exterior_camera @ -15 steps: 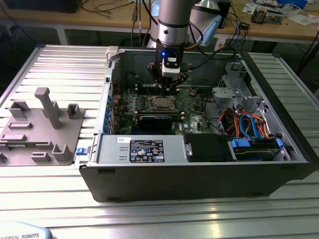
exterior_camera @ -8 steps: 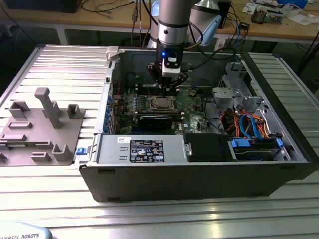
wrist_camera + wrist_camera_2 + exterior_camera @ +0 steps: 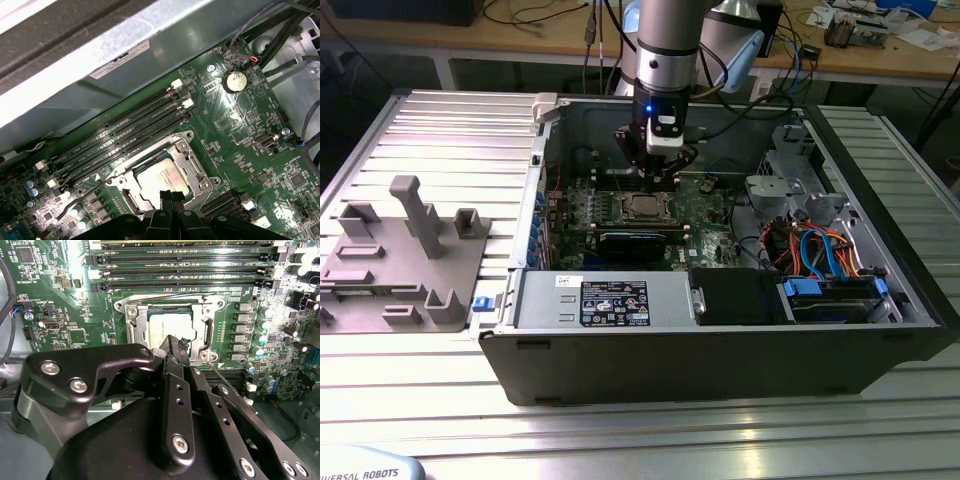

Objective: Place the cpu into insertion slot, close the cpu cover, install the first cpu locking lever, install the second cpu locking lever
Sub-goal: 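Install the first cpu locking lever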

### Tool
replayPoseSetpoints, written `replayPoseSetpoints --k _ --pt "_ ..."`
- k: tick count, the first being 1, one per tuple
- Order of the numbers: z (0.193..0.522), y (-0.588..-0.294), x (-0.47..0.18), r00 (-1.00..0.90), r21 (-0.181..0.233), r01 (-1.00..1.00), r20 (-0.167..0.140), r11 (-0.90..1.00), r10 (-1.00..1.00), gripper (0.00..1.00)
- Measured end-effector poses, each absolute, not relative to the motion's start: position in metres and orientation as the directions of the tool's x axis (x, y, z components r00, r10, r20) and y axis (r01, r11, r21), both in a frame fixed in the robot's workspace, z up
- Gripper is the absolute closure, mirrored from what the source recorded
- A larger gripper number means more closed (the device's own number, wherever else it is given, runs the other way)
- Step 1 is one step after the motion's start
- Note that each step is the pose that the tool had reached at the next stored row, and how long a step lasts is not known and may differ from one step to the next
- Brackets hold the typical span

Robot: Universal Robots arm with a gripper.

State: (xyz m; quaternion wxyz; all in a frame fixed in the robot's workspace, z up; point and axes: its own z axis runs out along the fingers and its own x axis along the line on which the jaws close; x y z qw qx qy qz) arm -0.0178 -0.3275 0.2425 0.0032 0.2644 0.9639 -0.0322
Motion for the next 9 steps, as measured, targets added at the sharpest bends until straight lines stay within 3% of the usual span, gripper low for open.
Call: replayPoseSetpoints --k 9 --pt "0.2425 -0.3275 -0.0178 -0.867 -0.060 0.498 -0.023 0.865 0.497 0.89"
